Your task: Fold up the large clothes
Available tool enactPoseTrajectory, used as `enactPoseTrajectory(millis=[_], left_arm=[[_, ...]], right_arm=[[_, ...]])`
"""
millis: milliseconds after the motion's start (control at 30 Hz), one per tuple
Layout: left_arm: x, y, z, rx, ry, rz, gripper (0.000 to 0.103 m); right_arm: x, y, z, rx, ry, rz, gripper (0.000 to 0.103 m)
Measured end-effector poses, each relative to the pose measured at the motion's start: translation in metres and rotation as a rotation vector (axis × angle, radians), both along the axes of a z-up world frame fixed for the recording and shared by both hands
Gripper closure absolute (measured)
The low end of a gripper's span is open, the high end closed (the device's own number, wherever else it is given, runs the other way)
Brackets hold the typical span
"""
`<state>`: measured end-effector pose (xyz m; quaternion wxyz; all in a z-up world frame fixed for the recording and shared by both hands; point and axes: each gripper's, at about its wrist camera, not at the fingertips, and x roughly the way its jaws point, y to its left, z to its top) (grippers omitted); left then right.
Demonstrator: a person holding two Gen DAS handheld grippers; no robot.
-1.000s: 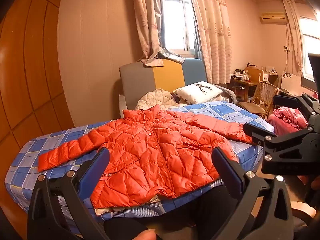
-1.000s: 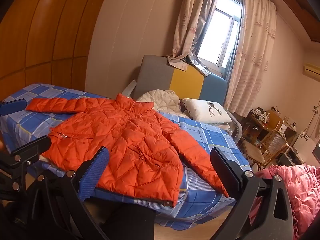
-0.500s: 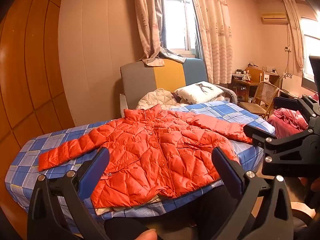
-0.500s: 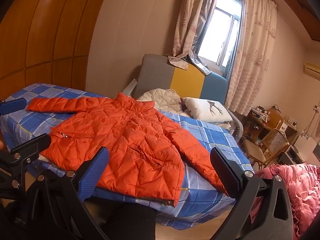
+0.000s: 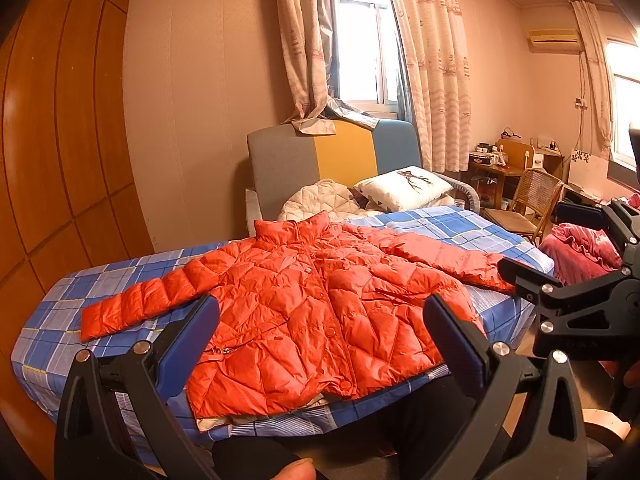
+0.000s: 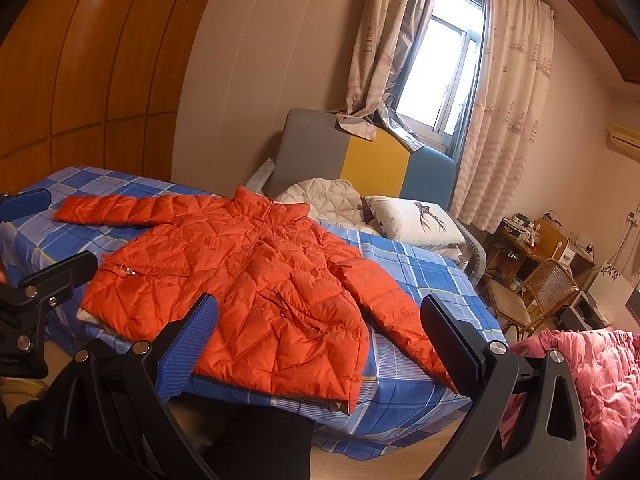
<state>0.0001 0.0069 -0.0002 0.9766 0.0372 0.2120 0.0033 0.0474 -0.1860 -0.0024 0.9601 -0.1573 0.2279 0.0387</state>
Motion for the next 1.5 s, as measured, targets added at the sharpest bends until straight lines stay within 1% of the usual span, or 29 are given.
enactPoseTrajectory(millis=[300,567,700,1033,1500], left_arm=[[0.0,0.0,-0.002,0.004,-0.002,0.006,0.002],[0.001,0.001,-0.006,0.004,-0.004,0.025,0.002],[0.002,0.001,-0.008,0.0,0.003,0.028,0.002],[0.006,0.007,-0.007,-0.025,0.011,0.026,0.002],[0.007,0.006,-0.007,-0.016,0.01,0.022,0.002]], right_arm=[[0.0,0.001,-0.002,-0.001,0.005,0.004,0.003],[0.001,0.003,-0.012,-0.011,0.019,0.011,0.003],[0.001,0.002,-0.012,-0.008,0.023,0.005,0.003],[0.005,0.002,-0.016,-0.013,0.037,0.002,0.003],[0.014,0.001,-0.027,-0.014,0.069,-0.014,0.003]])
